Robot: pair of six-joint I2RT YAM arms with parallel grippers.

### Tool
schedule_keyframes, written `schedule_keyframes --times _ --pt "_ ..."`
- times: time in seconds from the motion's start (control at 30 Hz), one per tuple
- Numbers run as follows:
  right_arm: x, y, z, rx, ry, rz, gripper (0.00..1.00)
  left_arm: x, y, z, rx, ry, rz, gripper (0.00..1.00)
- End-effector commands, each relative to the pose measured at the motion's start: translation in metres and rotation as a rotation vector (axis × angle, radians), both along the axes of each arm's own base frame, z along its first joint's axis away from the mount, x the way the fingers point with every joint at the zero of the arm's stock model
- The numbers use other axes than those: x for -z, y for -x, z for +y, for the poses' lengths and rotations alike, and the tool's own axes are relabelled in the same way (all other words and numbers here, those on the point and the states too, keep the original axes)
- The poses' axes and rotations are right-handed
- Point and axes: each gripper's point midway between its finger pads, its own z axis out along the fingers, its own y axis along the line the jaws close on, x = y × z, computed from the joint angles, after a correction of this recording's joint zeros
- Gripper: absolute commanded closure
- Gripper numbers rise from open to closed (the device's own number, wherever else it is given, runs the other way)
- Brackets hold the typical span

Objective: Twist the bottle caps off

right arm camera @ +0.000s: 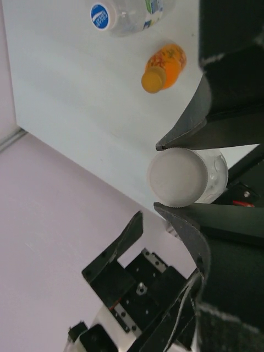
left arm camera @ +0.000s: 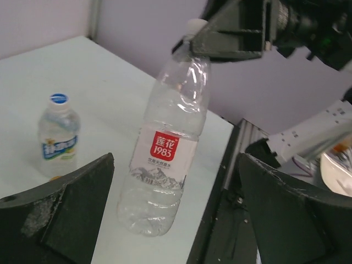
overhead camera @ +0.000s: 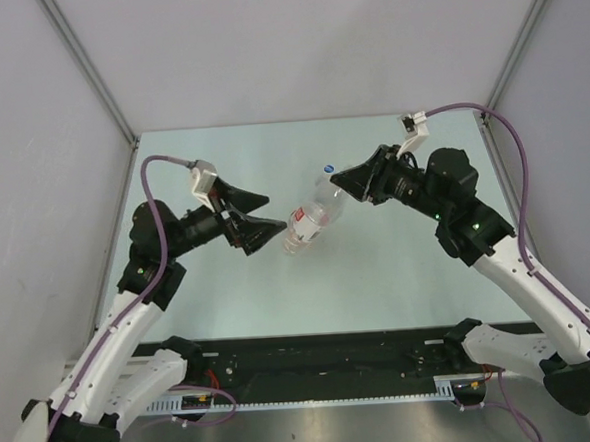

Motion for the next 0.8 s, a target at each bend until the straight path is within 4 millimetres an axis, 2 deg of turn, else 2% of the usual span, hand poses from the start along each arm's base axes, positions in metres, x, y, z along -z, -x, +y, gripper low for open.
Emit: schedule_keyframes --times 0.0,0.03,0.17,0.53,0.57,0.77 --pt "-0.036 0.037 0.006 -0.228 -0.135 0.006 1.00 -0.017 0.035 -0.029 0.234 -0.019 -0.147 0.00" --pt "-0.038 0.040 0.006 -0.247 -0.146 0.005 1.00 -0.017 0.043 -0.036 0.267 -0.030 -0.158 0.00" --pt "-0.047 0.052 0.009 -0.333 -0.166 -0.013 1.00 -0.014 0.048 -0.046 0.309 -0.066 -0.172 0.00" --pt "-0.046 0.061 0.015 -0.375 -0.146 -0.050 1.00 0.007 0.048 -0.069 0.392 -0.105 -0.101 0.00" --pt "-0.053 0.061 0.015 -0.377 -0.156 -0.081 1.00 0.009 0.047 -0.071 0.393 -0.110 -0.096 0.00" --pt "-0.062 0.063 0.017 -0.371 -0.171 -0.127 1.00 0.024 0.052 -0.083 0.425 -0.124 -0.073 0.00"
